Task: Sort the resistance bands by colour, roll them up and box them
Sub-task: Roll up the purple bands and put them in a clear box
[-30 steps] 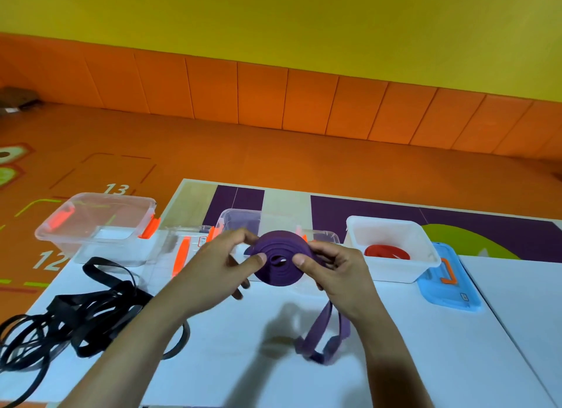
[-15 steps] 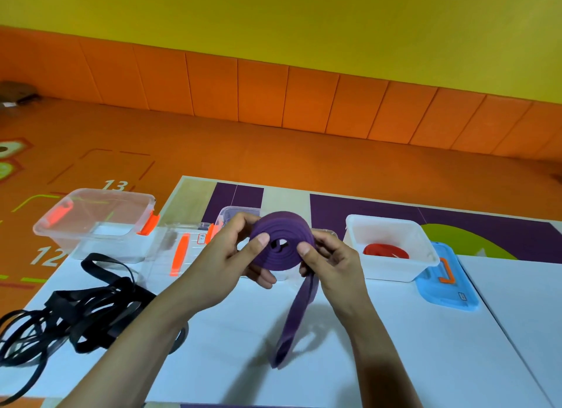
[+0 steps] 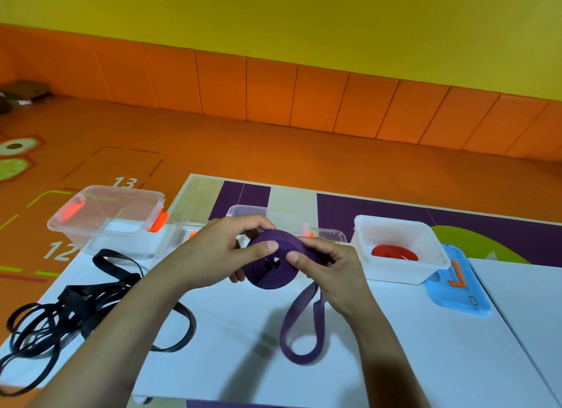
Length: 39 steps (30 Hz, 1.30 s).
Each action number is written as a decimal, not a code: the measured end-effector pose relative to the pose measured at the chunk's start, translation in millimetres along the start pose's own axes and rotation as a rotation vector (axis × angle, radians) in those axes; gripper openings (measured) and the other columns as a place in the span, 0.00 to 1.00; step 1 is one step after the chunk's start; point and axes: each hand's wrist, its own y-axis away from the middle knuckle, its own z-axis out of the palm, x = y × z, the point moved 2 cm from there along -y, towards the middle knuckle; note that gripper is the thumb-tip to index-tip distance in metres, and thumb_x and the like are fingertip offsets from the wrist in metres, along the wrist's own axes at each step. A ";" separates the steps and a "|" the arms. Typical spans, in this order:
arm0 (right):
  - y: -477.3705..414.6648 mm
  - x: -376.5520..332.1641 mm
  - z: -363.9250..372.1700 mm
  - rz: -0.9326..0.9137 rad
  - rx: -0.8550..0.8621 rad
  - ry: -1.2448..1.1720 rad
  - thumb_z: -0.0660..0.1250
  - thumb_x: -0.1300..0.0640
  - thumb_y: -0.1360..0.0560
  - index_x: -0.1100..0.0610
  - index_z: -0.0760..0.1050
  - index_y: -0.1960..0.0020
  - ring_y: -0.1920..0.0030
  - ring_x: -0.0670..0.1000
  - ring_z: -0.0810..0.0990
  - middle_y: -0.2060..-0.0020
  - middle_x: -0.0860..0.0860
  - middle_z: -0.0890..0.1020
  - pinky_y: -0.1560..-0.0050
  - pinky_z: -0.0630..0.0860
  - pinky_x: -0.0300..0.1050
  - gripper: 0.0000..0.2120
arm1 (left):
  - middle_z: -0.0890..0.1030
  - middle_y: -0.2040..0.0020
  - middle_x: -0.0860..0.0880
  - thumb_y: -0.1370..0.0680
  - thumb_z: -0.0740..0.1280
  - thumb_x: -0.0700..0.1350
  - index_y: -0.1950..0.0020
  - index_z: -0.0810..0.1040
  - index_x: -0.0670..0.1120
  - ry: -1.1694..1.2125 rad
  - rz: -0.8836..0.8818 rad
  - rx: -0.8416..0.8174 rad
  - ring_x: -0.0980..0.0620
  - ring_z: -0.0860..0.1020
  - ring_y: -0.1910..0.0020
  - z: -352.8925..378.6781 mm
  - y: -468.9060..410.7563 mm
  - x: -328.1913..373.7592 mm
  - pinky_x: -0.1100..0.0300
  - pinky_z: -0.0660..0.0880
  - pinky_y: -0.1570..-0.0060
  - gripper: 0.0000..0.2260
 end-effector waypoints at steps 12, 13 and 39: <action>-0.9 19.3 -2.5 0.076 0.181 -0.199 0.74 0.50 0.26 0.54 0.84 0.47 0.64 0.51 0.80 0.59 0.52 0.84 0.59 0.78 0.45 0.11 | 0.82 0.44 0.40 0.18 0.61 0.47 0.37 0.70 0.44 0.521 0.016 0.200 0.33 0.85 0.61 36.3 -7.8 -7.3 0.48 0.83 0.57 0.12; -0.8 22.7 -1.7 0.081 0.175 -0.233 0.74 0.49 0.27 0.54 0.84 0.47 0.62 0.52 0.82 0.57 0.54 0.85 0.57 0.79 0.47 0.13 | 0.82 0.44 0.40 0.19 0.61 0.48 0.37 0.71 0.45 0.563 0.014 0.213 0.33 0.84 0.61 37.9 -8.0 -7.5 0.48 0.83 0.57 0.12; 11.0 47.5 -18.6 0.212 -0.139 -0.001 0.74 0.60 0.24 0.58 0.83 0.49 0.52 0.57 0.85 0.53 0.59 0.86 0.44 0.81 0.48 0.05 | 0.83 0.60 0.50 0.16 0.61 0.52 0.45 0.75 0.54 -0.014 0.062 0.297 0.45 0.81 0.75 -4.9 1.1 -3.1 0.52 0.78 0.76 0.05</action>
